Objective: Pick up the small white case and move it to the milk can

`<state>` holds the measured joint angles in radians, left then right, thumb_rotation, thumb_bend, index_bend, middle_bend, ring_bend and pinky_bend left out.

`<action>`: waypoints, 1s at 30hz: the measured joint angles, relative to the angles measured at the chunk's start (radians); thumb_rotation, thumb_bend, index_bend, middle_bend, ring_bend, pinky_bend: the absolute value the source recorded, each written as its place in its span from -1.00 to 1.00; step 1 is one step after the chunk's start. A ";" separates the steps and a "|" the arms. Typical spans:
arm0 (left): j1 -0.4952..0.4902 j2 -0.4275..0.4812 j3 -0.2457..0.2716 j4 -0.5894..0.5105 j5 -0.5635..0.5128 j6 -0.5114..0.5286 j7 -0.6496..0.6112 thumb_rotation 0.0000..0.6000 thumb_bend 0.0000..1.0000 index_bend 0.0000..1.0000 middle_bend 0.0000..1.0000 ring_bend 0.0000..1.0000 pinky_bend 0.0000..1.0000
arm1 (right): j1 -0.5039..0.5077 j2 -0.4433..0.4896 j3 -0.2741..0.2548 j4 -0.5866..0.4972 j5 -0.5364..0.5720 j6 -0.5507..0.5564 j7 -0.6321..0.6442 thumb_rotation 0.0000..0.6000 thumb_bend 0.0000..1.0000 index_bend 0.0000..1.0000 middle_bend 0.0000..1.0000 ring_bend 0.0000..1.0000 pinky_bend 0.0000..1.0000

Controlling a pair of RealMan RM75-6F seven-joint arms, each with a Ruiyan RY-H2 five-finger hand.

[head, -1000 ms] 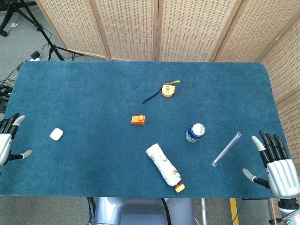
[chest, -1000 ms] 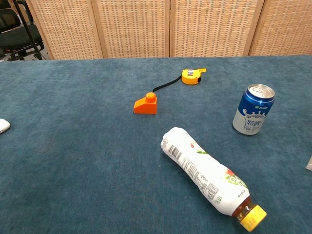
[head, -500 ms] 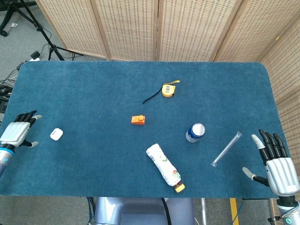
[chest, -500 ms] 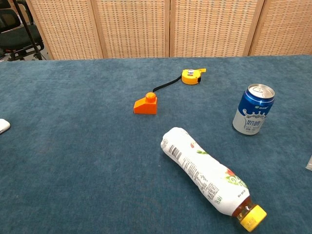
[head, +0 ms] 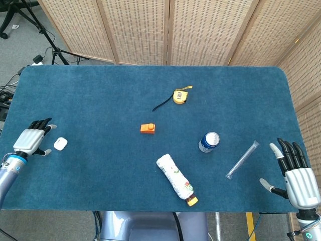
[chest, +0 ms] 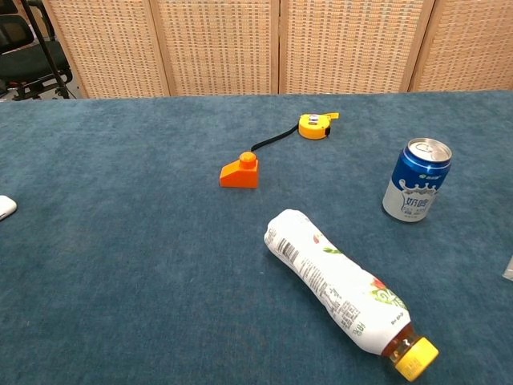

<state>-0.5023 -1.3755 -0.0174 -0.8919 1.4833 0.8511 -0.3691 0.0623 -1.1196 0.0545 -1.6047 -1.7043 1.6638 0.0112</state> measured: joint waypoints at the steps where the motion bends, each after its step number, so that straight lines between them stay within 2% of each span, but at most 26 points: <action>1: -0.002 -0.002 0.000 -0.001 -0.002 -0.003 0.010 1.00 -0.57 -0.55 -1.00 -1.00 -1.00 | 0.000 0.000 0.000 0.000 0.000 0.000 0.000 1.00 -1.00 -1.00 -1.00 -1.00 -1.00; 11: -0.030 -0.041 -0.001 -0.008 -0.029 -0.032 0.096 1.00 -0.57 -0.41 -1.00 -1.00 -1.00 | 0.003 0.001 0.001 -0.001 0.008 -0.011 0.004 1.00 -1.00 -1.00 -1.00 -1.00 -1.00; 17: -0.035 -0.064 -0.006 -0.002 -0.049 -0.038 0.126 1.00 -0.53 -0.18 -1.00 -1.00 -1.00 | 0.005 0.006 0.002 -0.004 0.011 -0.015 0.018 1.00 -1.00 -1.00 -1.00 -1.00 -1.00; 22: -0.036 -0.067 -0.008 -0.005 -0.057 -0.039 0.135 1.00 -0.38 0.03 -1.00 -1.00 -1.00 | 0.005 0.010 0.003 -0.003 0.011 -0.012 0.028 1.00 -1.00 -1.00 -1.00 -1.00 -1.00; 30: -0.031 -0.043 -0.018 -0.050 -0.070 -0.015 0.140 1.00 -0.31 0.04 -1.00 -1.00 -1.00 | 0.003 0.017 0.003 -0.002 0.007 -0.004 0.050 1.00 -1.00 -1.00 -1.00 -1.00 -1.00</action>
<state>-0.5335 -1.4181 -0.0351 -0.9419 1.4133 0.8363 -0.2295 0.0658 -1.1029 0.0571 -1.6066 -1.6968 1.6596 0.0609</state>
